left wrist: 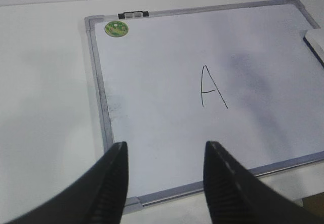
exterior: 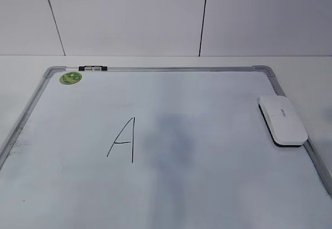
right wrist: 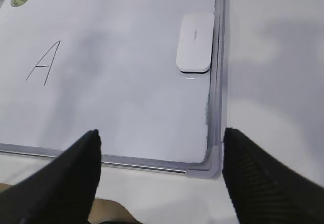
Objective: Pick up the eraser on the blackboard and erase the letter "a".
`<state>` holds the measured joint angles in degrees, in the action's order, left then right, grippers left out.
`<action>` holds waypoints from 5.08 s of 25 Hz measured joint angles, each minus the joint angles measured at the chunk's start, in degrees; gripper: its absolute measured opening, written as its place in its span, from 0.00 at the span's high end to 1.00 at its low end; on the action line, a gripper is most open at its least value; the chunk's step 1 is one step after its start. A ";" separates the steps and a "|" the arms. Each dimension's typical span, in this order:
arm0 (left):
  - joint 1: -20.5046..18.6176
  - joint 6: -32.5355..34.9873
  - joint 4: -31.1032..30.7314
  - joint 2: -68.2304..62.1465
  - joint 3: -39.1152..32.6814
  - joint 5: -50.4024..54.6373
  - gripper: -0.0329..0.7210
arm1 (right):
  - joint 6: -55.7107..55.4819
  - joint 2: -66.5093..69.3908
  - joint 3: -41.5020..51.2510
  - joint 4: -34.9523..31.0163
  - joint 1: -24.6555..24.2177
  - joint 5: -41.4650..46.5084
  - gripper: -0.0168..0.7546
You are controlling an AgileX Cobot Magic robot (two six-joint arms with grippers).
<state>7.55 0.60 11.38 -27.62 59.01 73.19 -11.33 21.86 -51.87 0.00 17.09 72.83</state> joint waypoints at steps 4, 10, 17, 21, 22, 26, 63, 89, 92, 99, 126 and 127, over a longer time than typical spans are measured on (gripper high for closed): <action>0.00 0.00 0.00 6.13 -6.32 0.09 0.47 | 0.84 -3.79 3.64 0.00 0.00 0.00 0.21; 0.00 2.29 0.00 14.51 -14.72 0.13 0.47 | 3.08 -8.87 11.36 2.13 0.00 0.04 0.21; 0.00 3.95 -0.99 18.87 -21.47 0.13 0.47 | 7.00 -15.87 18.69 2.98 0.00 0.04 0.21; 0.00 4.22 -1.78 19.57 -23.78 -0.02 0.47 | 8.21 -19.64 20.10 3.46 0.00 0.13 0.21; 0.00 4.36 -2.00 19.94 -24.39 -0.48 0.47 | 8.30 -20.28 20.48 3.84 0.00 0.13 0.21; 0.00 5.53 -2.51 21.32 -26.51 -2.56 0.47 | 8.53 -20.83 20.63 5.05 0.00 -0.32 0.21; 0.00 6.49 -4.62 25.51 -29.85 -9.68 0.61 | 10.08 -22.73 23.19 5.94 0.00 -6.77 0.21; -10.43 6.49 -4.74 27.05 -29.85 -9.69 0.63 | 10.08 -22.82 23.23 5.94 -14.79 -6.77 0.21; -11.95 6.49 -4.74 27.05 -29.85 -9.69 0.63 | 10.08 -22.82 23.23 5.94 -17.23 -6.77 0.21; -13.06 6.49 -4.74 27.05 -29.85 -9.69 0.63 | 10.08 -22.82 23.23 5.94 -20.20 -6.77 0.21; -8.63 6.49 -4.63 27.05 -29.85 -9.69 0.63 | 10.08 -22.82 23.23 5.94 -20.25 -6.77 0.21; -8.63 6.49 -4.63 27.05 -29.85 -9.69 0.63 | 10.08 -22.82 23.23 5.94 -20.25 -6.77 0.21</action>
